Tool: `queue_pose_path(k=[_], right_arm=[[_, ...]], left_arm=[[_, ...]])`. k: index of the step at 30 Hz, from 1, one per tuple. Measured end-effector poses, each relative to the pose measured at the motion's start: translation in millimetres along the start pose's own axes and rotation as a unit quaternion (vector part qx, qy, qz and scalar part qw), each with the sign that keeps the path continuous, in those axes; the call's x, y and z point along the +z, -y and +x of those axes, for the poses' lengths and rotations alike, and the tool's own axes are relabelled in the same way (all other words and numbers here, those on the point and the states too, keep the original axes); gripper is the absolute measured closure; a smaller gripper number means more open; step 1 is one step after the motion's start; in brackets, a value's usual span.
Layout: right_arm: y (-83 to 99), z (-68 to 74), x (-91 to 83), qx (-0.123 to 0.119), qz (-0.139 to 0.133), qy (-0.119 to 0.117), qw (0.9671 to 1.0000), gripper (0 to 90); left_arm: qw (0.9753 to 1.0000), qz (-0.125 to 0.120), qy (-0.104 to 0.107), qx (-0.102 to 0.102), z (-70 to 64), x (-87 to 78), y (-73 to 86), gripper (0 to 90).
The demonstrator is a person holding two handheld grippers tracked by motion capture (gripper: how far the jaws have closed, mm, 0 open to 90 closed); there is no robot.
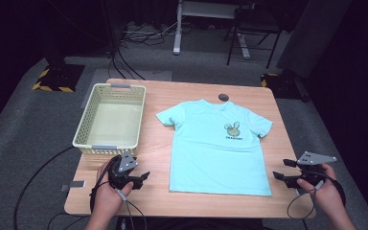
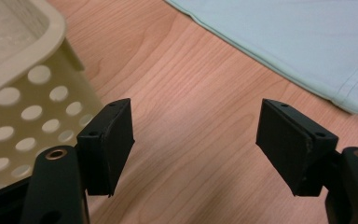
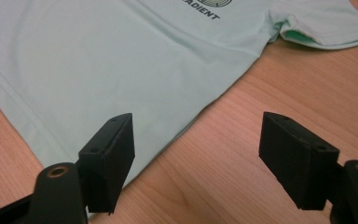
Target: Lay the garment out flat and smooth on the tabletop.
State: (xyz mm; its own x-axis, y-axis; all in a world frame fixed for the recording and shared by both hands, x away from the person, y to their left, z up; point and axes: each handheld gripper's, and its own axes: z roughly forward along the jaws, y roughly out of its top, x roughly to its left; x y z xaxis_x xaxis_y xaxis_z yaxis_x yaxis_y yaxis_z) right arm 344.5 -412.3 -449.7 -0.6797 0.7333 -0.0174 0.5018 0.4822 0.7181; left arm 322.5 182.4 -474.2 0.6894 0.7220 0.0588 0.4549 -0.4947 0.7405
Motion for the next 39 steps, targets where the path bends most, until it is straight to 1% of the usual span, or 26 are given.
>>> queue_pose_path(k=[4,5,8,9,10,13,17,20,21,22,23,24,26,27,28,29,30,31,39], right_arm=[[8.1,-1.7,-0.2,0.008,0.005,0.004,1.0,27.0],[10.0,-2.2,-0.4,0.009,0.005,0.004,0.9999,26.8],[15.8,-3.7,-0.3,0.015,0.008,0.005,0.9998,26.6],[17.9,-4.4,-0.2,0.017,0.009,0.006,0.9998,26.5],[19.9,-5.0,0.0,0.019,0.01,0.006,0.9997,26.5],[25.7,-6.4,1.4,0.025,0.012,0.007,0.9996,26.3],[32.8,-7.6,5.6,0.03,0.016,0.007,0.9994,25.7],[37.9,-8.3,10.9,0.035,0.019,0.005,0.9992,25.3],[39.7,-8.4,13.2,0.038,0.02,0.006,0.9991,25.2],[41.6,-8.5,15.5,0.039,0.022,0.008,0.9989,24.6],[41.6,-8.5,15.5,0.039,0.022,0.008,0.9989,24.6],[46.5,-6.9,20.8,0.041,0.022,0.022,0.9987,19.3],[50.9,-5.4,23.4,0.051,0.001,0.039,0.9979,15.6],[52.5,-5.0,24.1,0.053,-0.008,0.043,0.9977,15.3],[52.9,-4.6,23.9,0.053,-0.008,0.042,0.9977,15.2],[53.0,-4.2,23.7,0.051,-0.007,0.04,0.9978,15.2],[53.0,-3.9,23.9,0.046,-0.008,0.036,0.9983,15.2],[52.8,-3.4,24.1,0.042,-0.008,0.032,0.9986,15.1],[49.8,-2.0,27.3,0.04,-0.008,0.029,0.9988,14.5]], left_arm=[[1.0,0.006,-0.001,-0.002,4.5,-0.7,6.6,27.7],[1.0,0.007,-0.001,-0.005,5.4,-0.7,8.1,27.7],[0.9998,0.012,-0.01,-0.009,8.0,-1.1,12.5,27.7],[0.9998,0.014,-0.01,-0.008,9.4,-1.6,13.8,27.7],[0.9998,0.014,-0.009,-0.013,10.0,-1.8,15.4,27.7],[0.9997,0.016,-0.01,-0.016,13.2,-2.7,20.0,27.7],[0.9993,0.019,-0.007,-0.033,17.2,-2.6,28.4,26.6],[0.9981,0.031,-0.008,-0.053,20.6,-1.3,35.7,24.0],[0.9976,0.031,-0.008,-0.061,21.5,-0.6,38.4,23.3],[0.9976,0.025,-0.01,-0.065,22.4,0.1,41.4,22.8],[0.9976,0.025,-0.01,-0.065,22.4,0.1,41.4,21.3],[0.9975,0.021,-0.014,-0.066,23.5,-0.8,43.4,20.7],[0.9974,0.022,-0.019,-0.066,23.0,-0.6,43.8,20.1],[0.9975,0.025,-0.019,-0.064,22.9,-0.4,43.5,19.2],[0.9974,0.025,-0.02,-0.065,22.8,-0.4,43.5,18.8],[0.9969,0.027,-0.023,-0.071,22.6,-0.1,43.4,18.1],[0.9961,0.028,-0.03,-0.078,21.1,0.5,43.2,15.7],[0.9958,0.029,-0.032,-0.08,20.3,0.4,43.1,14.4],[0.9958,0.029,-0.032,-0.081,20.2,0.3,43.2,14.4]])
